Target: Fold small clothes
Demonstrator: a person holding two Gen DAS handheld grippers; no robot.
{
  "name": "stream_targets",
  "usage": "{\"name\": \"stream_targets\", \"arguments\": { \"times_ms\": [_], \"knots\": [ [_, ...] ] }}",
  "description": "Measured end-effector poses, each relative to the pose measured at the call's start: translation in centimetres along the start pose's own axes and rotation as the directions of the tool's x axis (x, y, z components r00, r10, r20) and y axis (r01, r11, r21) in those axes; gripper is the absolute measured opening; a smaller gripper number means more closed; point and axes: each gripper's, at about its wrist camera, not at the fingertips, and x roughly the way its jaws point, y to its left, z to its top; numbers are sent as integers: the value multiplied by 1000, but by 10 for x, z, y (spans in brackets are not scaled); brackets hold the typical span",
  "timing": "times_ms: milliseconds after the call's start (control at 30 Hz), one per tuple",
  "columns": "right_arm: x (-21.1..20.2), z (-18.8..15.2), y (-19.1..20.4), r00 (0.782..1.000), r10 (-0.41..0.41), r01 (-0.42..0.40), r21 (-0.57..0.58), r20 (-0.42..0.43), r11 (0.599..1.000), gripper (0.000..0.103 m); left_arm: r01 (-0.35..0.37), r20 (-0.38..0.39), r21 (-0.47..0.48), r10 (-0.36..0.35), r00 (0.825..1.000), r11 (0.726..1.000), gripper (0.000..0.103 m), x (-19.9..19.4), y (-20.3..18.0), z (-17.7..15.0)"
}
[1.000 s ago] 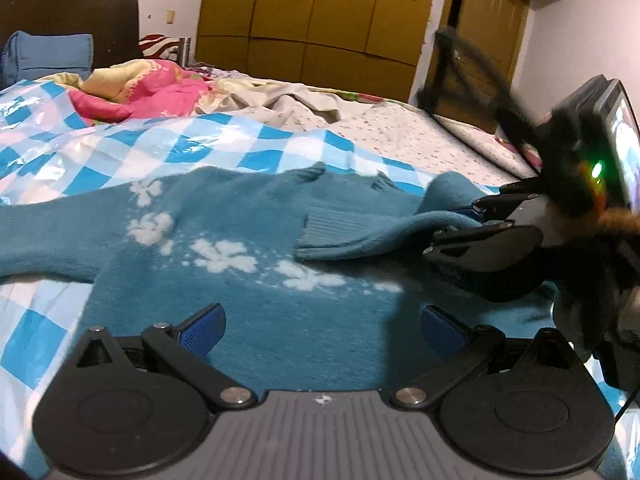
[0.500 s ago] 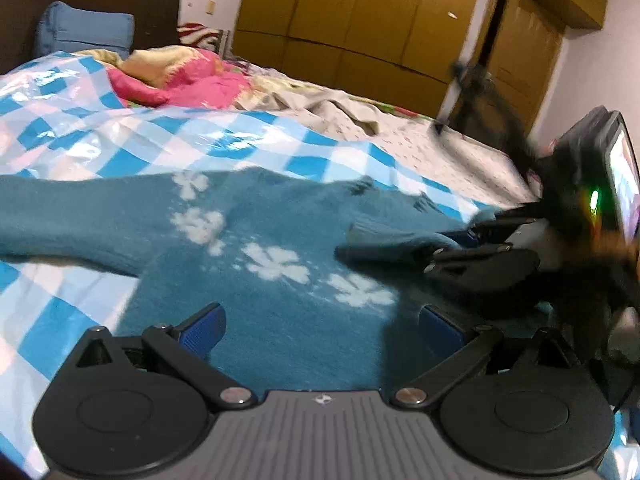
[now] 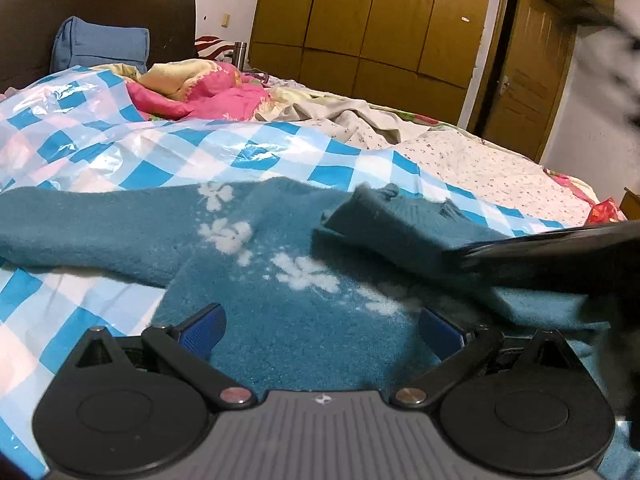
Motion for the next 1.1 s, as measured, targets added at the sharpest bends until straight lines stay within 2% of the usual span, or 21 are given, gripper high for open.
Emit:
{"name": "stream_targets", "arguments": {
  "times_ms": [33, 100, 200, 267, 367, 533, 667, 800, 967, 1100],
  "knots": [
    [-13, -4, -13, 1000, -17, 16, 40, 25, 999, 26, 0, -1, 1, 0, 1000, 1000, 103, 0, -1, 0],
    [-26, -12, -35, 994, -99, 95, 82, 40, 992, 26, 0, -1, 3, 0, 1000, 1000, 103, 1, -2, -2],
    [-20, -31, -72, 964, -263, 266, 130, -41, 955, 27, -6, 15, 25, 6, 1000, 1000, 103, 0, -8, -4],
    [-16, -48, -95, 953, -288, 301, 188, -95, 935, 26, -15, 22, 50, 14, 1000, 999, 103, 0, -13, -6],
    [-11, -69, -111, 933, -333, 355, 192, -135, 915, 26, -10, -5, 75, 10, 1000, 997, 103, 6, -19, -9],
    [-22, -63, -111, 933, -340, 360, 229, -120, 905, 27, -15, -13, 89, 16, 1000, 996, 103, 9, -21, -12],
    [-43, -54, -97, 953, -299, 304, 239, -55, 922, 28, -26, -12, 81, 27, 1000, 996, 103, 6, -19, -10],
    [-44, -24, -60, 980, -197, 196, 162, -10, 967, 29, -52, 10, 61, 52, 999, 997, 103, -10, -10, -1],
    [-29, 31, 19, 999, -19, 19, 9, 37, 1000, 30, -98, 39, 20, 98, 994, 995, 103, -47, 29, 7],
    [-9, 69, 105, 989, 142, -135, -162, 32, 978, 30, -161, 38, -64, 163, 986, 985, 103, -77, 80, 3]
  ]
}}
